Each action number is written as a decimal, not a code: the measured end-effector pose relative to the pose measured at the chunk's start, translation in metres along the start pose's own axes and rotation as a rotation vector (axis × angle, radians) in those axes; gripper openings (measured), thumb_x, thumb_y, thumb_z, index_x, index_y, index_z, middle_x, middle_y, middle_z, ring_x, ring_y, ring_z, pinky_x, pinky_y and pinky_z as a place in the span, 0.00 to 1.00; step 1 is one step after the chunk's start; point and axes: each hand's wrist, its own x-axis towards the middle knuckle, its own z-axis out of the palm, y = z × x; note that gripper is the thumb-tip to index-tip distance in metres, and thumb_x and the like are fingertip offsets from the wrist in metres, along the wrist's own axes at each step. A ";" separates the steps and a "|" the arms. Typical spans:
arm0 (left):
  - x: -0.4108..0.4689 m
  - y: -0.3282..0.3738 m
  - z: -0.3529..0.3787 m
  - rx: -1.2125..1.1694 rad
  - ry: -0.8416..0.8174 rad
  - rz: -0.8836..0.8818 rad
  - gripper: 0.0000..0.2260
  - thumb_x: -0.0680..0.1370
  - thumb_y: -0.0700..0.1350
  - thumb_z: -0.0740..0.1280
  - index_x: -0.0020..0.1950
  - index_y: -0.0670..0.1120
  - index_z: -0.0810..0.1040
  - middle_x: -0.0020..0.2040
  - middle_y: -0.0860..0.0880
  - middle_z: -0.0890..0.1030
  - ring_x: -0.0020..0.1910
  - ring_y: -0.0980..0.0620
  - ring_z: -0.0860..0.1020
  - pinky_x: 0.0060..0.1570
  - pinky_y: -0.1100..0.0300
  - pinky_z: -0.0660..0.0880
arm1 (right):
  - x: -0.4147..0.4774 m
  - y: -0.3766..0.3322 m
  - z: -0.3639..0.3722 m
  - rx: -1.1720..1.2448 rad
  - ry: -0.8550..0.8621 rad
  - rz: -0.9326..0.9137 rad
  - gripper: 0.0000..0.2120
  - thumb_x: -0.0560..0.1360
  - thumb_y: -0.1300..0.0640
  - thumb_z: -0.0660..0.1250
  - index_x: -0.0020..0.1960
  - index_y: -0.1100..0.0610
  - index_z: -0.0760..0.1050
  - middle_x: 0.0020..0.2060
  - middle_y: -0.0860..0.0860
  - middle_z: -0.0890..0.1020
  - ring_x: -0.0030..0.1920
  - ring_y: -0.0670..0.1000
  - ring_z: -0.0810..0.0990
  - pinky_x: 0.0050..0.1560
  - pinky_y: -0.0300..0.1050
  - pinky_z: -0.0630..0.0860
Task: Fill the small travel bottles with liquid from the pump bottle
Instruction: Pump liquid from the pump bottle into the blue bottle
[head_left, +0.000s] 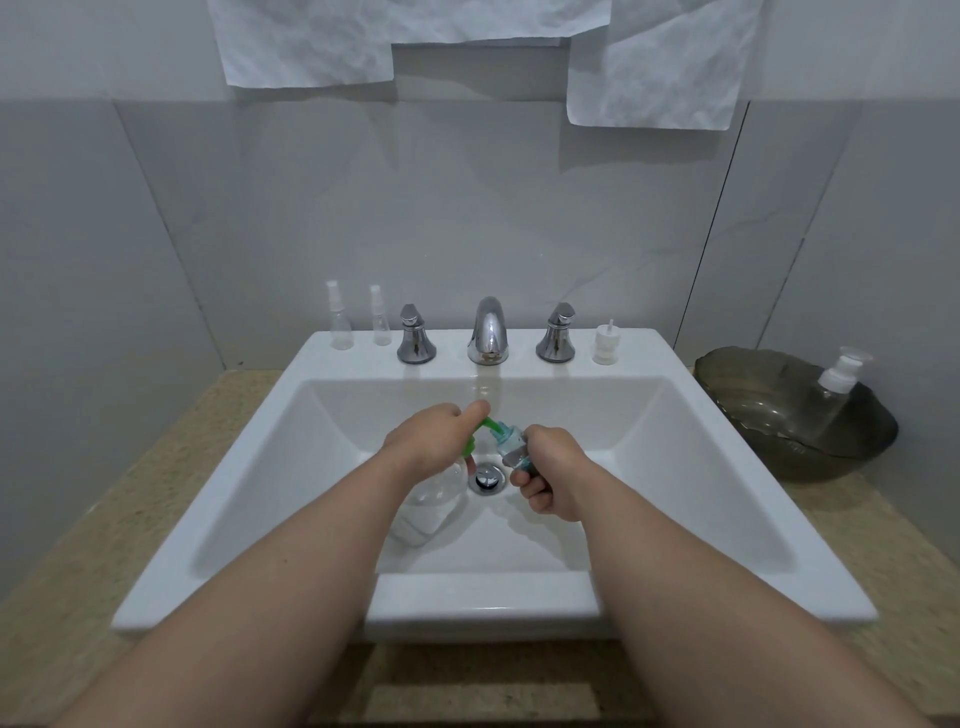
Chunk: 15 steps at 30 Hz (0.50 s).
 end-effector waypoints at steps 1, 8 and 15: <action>0.000 0.000 0.000 0.001 0.000 0.004 0.33 0.72 0.72 0.50 0.53 0.48 0.79 0.41 0.50 0.87 0.49 0.45 0.82 0.58 0.45 0.78 | 0.000 0.000 0.000 -0.001 0.001 -0.002 0.14 0.76 0.60 0.49 0.45 0.58 0.73 0.25 0.53 0.70 0.24 0.49 0.57 0.26 0.38 0.55; 0.002 0.000 0.002 -0.077 0.023 0.036 0.22 0.73 0.64 0.56 0.49 0.46 0.74 0.37 0.51 0.87 0.35 0.47 0.75 0.50 0.46 0.79 | -0.001 0.001 0.000 -0.024 0.007 0.006 0.12 0.76 0.60 0.49 0.44 0.56 0.71 0.26 0.54 0.70 0.26 0.50 0.56 0.28 0.39 0.54; 0.003 -0.003 0.003 -0.129 0.054 0.095 0.17 0.72 0.62 0.62 0.46 0.48 0.71 0.40 0.45 0.87 0.33 0.48 0.75 0.40 0.50 0.74 | -0.001 0.003 -0.001 -0.018 0.000 0.034 0.10 0.76 0.60 0.50 0.45 0.55 0.70 0.26 0.53 0.70 0.26 0.49 0.56 0.28 0.38 0.54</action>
